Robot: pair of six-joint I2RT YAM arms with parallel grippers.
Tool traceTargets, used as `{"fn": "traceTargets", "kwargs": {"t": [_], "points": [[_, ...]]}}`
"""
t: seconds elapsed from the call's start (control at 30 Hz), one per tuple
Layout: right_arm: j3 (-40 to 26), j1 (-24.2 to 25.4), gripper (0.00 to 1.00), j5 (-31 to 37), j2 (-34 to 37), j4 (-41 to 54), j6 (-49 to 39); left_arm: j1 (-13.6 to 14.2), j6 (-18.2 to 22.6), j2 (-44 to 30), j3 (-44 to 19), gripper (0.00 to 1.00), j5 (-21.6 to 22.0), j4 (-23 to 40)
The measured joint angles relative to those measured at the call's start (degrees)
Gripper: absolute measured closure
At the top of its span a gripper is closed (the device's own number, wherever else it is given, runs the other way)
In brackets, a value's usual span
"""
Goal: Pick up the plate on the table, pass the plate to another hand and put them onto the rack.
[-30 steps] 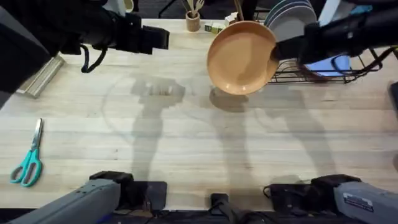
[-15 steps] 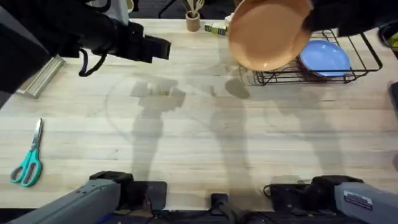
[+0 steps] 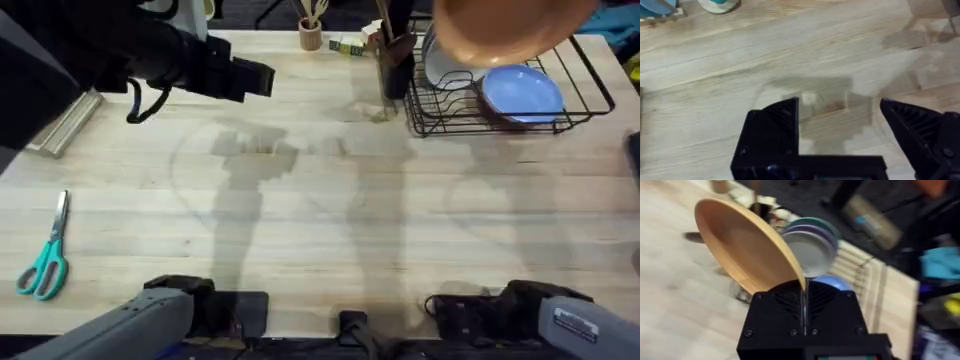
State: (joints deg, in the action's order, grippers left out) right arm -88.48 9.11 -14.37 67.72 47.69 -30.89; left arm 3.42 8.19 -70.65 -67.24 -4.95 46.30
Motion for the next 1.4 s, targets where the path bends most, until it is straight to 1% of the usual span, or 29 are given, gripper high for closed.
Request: {"fn": "traceTargets", "kwargs": {"t": [0.1, 0.2, 0.57, 0.7, 0.9, 1.23, 1.4], "points": [[-0.1, 1.63, 0.975, 1.37, -0.53, -1.59, -4.34, 0.0, 0.0, 0.0, 0.0, 0.008, 0.0, -0.01], [-0.1, 2.67, 0.974, 2.18, -0.47, -2.42, -10.63, 0.0, 0.0, 0.0, 0.0, 0.007, 0.0, -0.02], [-0.1, 2.81, 0.974, 2.82, -0.45, -5.05, -35.8, 0.0, 0.0, 0.0, 0.0, 0.007, 0.0, -0.04], [-0.1, 2.81, 0.974, 2.82, 0.27, -7.39, -43.28, 0.0, 0.0, 0.0, 0.0, 0.007, 0.0, -0.04], [-0.1, 2.81, 0.974, 3.27, 4.14, -11.65, -47.67, 0.0, 0.0, 0.0, 0.0, 0.007, 0.0, -0.04], [-0.1, 2.81, 0.974, 4.02, 14.16, -18.98, -51.21, 0.0, 0.0, 0.0, 0.0, 0.007, 0.0, -0.04], [-0.1, 2.81, 0.973, 4.11, 18.68, -19.61, -53.87, 0.0, 0.0, 0.0, 0.0, 0.007, 0.0, -0.03]]}}
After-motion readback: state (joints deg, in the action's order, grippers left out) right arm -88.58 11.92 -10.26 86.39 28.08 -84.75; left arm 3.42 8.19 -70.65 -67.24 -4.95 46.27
